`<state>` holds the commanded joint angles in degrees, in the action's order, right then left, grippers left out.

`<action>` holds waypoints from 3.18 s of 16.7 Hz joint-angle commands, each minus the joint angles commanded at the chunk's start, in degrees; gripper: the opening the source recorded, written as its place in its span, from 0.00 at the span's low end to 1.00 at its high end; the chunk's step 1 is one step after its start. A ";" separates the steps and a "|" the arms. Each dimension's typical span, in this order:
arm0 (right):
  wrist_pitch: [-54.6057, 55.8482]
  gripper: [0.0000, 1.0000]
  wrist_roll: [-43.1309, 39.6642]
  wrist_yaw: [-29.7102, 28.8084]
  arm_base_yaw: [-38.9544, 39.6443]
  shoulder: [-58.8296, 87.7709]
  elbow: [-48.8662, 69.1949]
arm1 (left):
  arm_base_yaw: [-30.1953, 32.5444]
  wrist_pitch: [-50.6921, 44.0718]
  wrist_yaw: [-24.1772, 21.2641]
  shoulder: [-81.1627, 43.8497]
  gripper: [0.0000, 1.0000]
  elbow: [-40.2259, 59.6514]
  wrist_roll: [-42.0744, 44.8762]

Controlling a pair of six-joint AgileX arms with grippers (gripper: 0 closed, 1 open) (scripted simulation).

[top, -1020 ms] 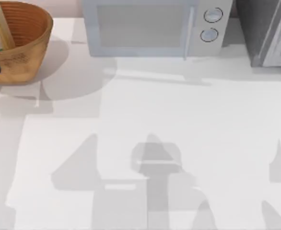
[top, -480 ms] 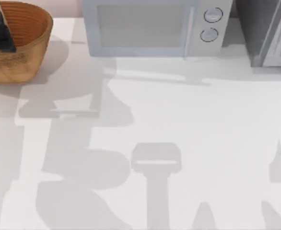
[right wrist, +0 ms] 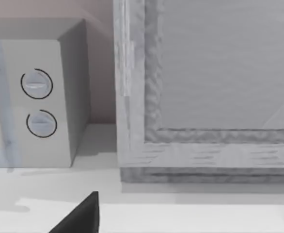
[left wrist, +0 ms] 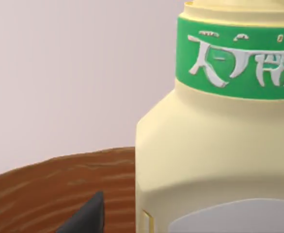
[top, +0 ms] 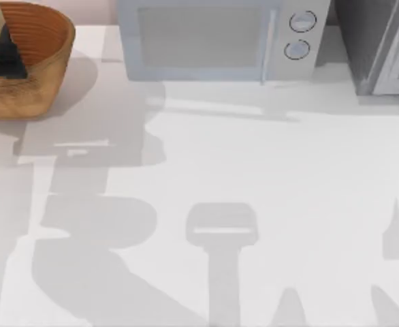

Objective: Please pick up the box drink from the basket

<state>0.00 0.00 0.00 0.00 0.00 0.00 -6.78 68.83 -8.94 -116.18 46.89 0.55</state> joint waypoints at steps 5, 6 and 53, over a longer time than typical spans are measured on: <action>0.00 1.00 0.00 0.00 0.00 0.00 0.00 | 0.34 -0.97 0.33 -0.33 1.00 1.38 0.07; 0.00 1.00 0.00 0.00 0.00 0.00 0.00 | 0.43 -1.58 0.41 -1.15 1.00 2.69 0.00; 0.00 1.00 0.00 0.00 0.00 0.00 0.00 | 0.82 -32.35 1.26 8.80 0.00 24.97 0.28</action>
<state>0.00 0.00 0.00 0.00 0.00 0.00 -5.95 36.48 -7.68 -107.38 71.86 0.84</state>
